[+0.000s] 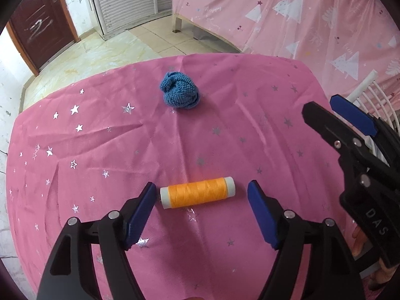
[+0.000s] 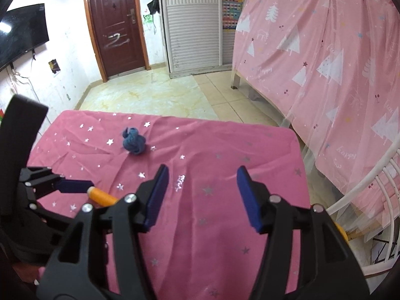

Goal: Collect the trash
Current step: 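Move both tools back to the table and grasp the orange thread spool with the left tool, then grasp the blue yarn ball with the right tool while the left tool holds the spool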

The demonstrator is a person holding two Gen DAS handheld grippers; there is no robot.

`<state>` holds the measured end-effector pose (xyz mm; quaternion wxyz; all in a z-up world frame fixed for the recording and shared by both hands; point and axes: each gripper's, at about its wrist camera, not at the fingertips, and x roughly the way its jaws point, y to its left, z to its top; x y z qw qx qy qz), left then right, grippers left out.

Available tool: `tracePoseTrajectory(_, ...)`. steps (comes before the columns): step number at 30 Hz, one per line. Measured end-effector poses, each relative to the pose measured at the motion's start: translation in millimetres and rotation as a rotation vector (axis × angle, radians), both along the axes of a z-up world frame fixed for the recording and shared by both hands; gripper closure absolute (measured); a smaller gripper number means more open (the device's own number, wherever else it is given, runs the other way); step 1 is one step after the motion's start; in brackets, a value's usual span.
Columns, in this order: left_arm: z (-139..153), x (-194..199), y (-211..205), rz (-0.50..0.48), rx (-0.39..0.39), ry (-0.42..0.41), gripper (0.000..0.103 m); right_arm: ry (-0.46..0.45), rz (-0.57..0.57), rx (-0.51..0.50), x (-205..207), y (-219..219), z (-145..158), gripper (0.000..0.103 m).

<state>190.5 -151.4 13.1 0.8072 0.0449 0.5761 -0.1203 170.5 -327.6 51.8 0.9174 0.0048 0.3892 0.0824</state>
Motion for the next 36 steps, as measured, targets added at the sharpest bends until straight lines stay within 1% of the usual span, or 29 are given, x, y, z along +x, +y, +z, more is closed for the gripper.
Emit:
tracePoseTrajectory(1,1,-1,-1,0.005,0.014,-0.014,0.046,0.001,0.005,0.001,2,2,0,0.049)
tracePoseTrajectory(2,1,-2,-2,0.006,0.022,-0.024,0.051,0.002,0.008,0.002,4,3,0,0.049)
tracePoseTrajectory(5,3,-1,2,0.018,-0.001,-0.019,0.051,0.01,0.032,0.016,13,9,1,0.049)
tracePoseTrajectory(12,17,1,41,0.078,-0.028,-0.048,0.051,0.026,0.12,0.038,30,40,-2,0.049)
tracePoseTrajectory(19,23,7,72,0.122,-0.01,-0.067,0.051,0.075,0.183,0.042,52,76,-15,0.049)
tracePoseTrajectory(25,22,13,88,0.131,-0.005,-0.076,0.051,0.092,0.193,0.035,64,94,-21,0.049)
tracePoseTrajectory(28,20,17,92,0.137,-0.008,-0.074,0.051,0.122,0.189,0.025,72,98,-28,0.049)
tracePoseTrajectory(31,19,18,92,0.135,-0.004,-0.081,0.051,0.139,0.186,0.005,77,102,-34,0.074)
tracePoseTrajectory(34,20,19,93,0.133,0.001,-0.089,0.051,0.127,0.169,-0.016,76,104,-34,0.076)
tracePoseTrajectory(36,21,17,94,0.131,0.006,-0.096,0.051,0.12,0.162,-0.006,74,103,-32,0.076)
